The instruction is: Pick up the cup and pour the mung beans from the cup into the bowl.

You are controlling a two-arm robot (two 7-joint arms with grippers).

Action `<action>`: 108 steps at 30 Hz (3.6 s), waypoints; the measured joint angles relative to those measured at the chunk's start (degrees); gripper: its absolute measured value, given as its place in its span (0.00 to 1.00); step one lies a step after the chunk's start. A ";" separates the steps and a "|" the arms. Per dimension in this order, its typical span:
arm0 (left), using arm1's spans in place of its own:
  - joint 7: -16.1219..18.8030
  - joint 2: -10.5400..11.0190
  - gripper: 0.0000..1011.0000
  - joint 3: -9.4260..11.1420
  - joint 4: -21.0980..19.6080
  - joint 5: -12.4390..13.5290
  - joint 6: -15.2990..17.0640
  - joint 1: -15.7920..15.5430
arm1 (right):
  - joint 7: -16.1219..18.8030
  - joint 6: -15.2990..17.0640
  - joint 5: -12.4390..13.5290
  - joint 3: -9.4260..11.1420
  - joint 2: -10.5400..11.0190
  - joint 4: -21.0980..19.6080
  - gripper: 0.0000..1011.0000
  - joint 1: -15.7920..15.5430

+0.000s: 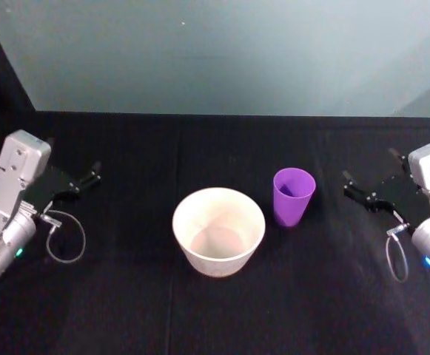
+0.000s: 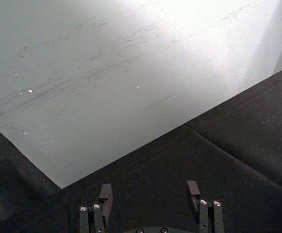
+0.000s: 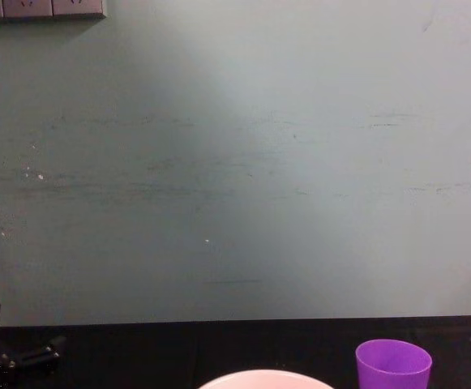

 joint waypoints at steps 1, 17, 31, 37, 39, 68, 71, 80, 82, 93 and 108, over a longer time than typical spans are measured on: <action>0.00 0.00 0.99 0.00 0.00 0.00 0.00 0.00 | 0.00 0.00 0.00 0.00 0.00 0.00 1.00 0.00; 0.00 0.00 0.99 0.00 0.00 0.00 0.00 0.00 | 0.00 0.00 0.00 0.00 0.00 0.00 1.00 0.00; 0.00 0.00 0.99 0.00 0.00 0.00 0.00 0.00 | 0.08 -0.04 0.05 0.06 0.02 -0.01 1.00 -0.05; 0.00 0.00 0.99 0.00 0.00 0.00 0.00 0.00 | 5.07 -3.33 3.03 1.84 2.00 -1.98 1.00 -3.34; 0.00 0.00 0.99 0.00 0.00 0.00 0.00 0.00 | 7.09 -4.88 4.34 2.56 2.92 -2.91 1.00 -5.07; 0.00 0.00 0.99 0.00 0.00 0.00 0.00 0.00 | 20.28 -11.08 8.22 1.22 -4.76 2.06 1.00 -5.80; 0.00 0.00 0.99 0.00 0.00 0.00 0.00 0.00 | 19.60 -10.48 7.15 1.07 -6.32 2.93 1.00 -4.55; 0.00 0.00 0.99 0.00 0.00 0.00 0.00 0.00 | 18.48 -8.29 5.81 1.27 -9.69 5.21 1.00 -2.20; 0.00 0.00 0.99 0.00 0.00 0.00 0.00 0.00 | 18.44 -7.87 5.64 1.41 -10.42 5.84 1.00 -1.73; 0.00 0.00 0.99 0.00 0.00 0.00 0.00 0.00 | 18.38 -6.70 4.43 2.25 -13.85 9.40 1.00 0.84; 0.00 0.00 0.99 0.00 0.00 0.00 0.00 0.00 | 17.93 -6.07 1.63 3.14 -16.57 12.22 1.00 2.94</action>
